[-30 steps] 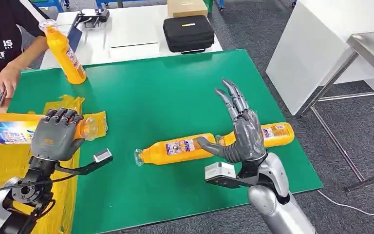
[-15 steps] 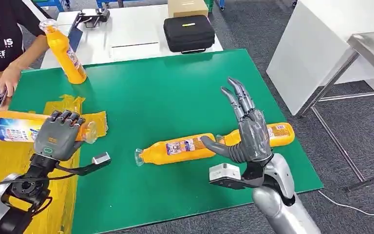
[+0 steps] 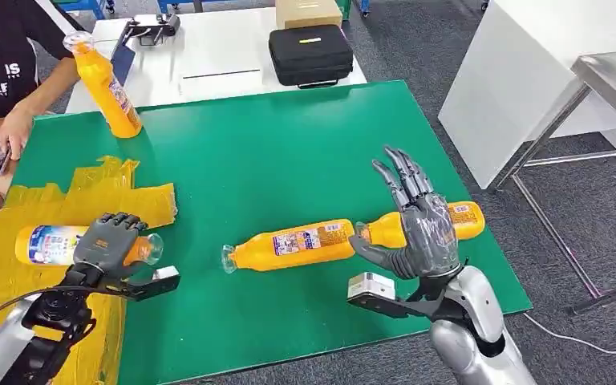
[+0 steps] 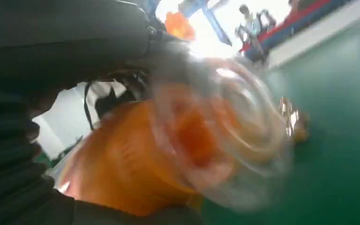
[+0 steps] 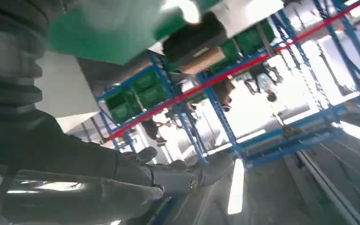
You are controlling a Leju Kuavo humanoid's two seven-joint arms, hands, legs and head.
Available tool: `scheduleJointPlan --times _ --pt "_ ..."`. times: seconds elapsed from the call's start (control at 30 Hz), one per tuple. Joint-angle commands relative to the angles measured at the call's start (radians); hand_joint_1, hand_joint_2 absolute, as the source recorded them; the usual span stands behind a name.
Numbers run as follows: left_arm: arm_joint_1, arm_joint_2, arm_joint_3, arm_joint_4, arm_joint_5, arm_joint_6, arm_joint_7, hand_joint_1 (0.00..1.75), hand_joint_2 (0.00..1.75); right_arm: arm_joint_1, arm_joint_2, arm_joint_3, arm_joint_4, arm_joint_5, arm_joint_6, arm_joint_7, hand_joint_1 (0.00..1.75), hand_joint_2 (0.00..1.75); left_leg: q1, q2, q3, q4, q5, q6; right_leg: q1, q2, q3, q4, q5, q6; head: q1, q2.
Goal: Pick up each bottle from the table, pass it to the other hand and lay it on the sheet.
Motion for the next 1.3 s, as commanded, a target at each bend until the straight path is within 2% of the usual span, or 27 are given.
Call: scheduleJointPlan --times 0.03,0.27,0.43,0.5,0.57,0.7,0.77,1.03,1.1,1.2,1.3 --pt "-0.065 -0.081 0.018 0.188 0.015 -0.035 0.01 0.0 1.75 0.002 -0.01 -0.023 0.014 0.014 0.029 0.02 0.0 1.75 0.001 -0.002 0.004 -0.001 -0.001 -0.002 0.001 0.001 0.006 -0.002 -0.002 -0.002 0.0 0.0" --pt "-0.093 -0.102 0.019 0.297 0.066 -0.127 0.023 0.0 1.75 -0.018 0.0 -0.017 0.024 0.057 0.12 0.054 0.0 1.75 0.001 -0.001 0.006 -0.001 -0.001 -0.002 0.0 0.003 0.008 -0.002 -0.002 -0.002 0.0 0.0" --pt "-0.077 -0.124 0.053 0.322 0.101 -0.1 0.051 0.0 1.75 -0.036 0.0 0.011 0.051 0.074 0.177 0.051 0.0 1.75 0.0 -0.001 0.008 -0.002 0.0 -0.002 0.0 0.0 0.01 -0.002 -0.001 -0.002 0.0 0.0" --pt "-0.047 -0.144 0.099 0.277 0.156 -0.036 0.037 0.0 1.75 -0.048 -0.005 0.024 0.061 0.077 0.193 0.05 0.0 1.75 0.0 -0.002 0.009 -0.002 0.0 -0.002 0.0 0.0 0.011 -0.002 0.0 -0.002 0.0 0.0" --pt "0.027 -0.209 0.215 0.128 0.404 -0.042 -0.08 0.0 1.75 -0.067 -0.039 0.046 0.076 0.059 0.212 0.056 0.0 1.75 0.0 -0.002 0.011 -0.002 0.0 -0.002 0.0 0.001 0.013 -0.003 0.0 -0.002 0.0 0.0" --pt "0.107 -0.224 0.209 -0.126 0.567 -0.041 -0.117 0.0 1.75 -0.114 -0.073 0.077 0.132 0.031 0.234 0.065 0.0 1.75 0.001 -0.003 0.007 0.0 0.0 0.0 0.0 -0.001 0.01 -0.001 0.0 -0.001 0.0 0.0" --pt "0.128 -0.232 0.218 -0.209 0.723 -0.055 -0.18 0.0 1.75 -0.151 -0.083 0.116 0.169 0.032 0.263 0.056 0.0 1.75 0.001 -0.003 0.007 0.0 0.001 0.0 0.0 -0.001 0.01 -0.001 0.0 -0.001 0.0 0.0" --pt "0.132 -0.221 0.216 -0.217 0.759 -0.059 -0.187 0.0 1.75 -0.173 -0.085 0.137 0.187 0.031 0.27 0.055 0.0 1.75 0.0 -0.002 0.008 -0.001 0.0 -0.001 0.0 0.001 0.011 -0.002 0.0 -0.002 0.0 0.0" --pt "0.157 -0.23 0.247 -0.275 0.926 -0.092 -0.252 0.0 1.75 -0.233 -0.083 0.178 0.24 0.026 0.304 0.047 0.0 1.75 0.0 -0.002 0.005 0.0 0.001 0.0 0.0 -0.001 0.007 -0.001 0.001 0.0 0.0 0.0" --pt "0.197 -0.222 0.259 -0.364 0.998 -0.112 -0.257 0.0 1.75 -0.326 -0.06 0.237 0.338 0.019 0.34 0.034 0.0 1.75 0.001 0.003 0.006 0.0 -0.001 -0.001 0.001 0.006 0.007 -0.001 0.001 -0.001 0.0 0.0" --pt "0.213 -0.23 0.263 -0.408 1.02 -0.11 -0.255 0.0 1.75 -0.413 -0.031 0.299 0.431 0.014 0.361 0.033 0.0 1.75 0.001 0.004 0.004 0.0 0.0 0.0 0.001 0.005 0.006 -0.001 0.002 0.0 0.0 0.0"
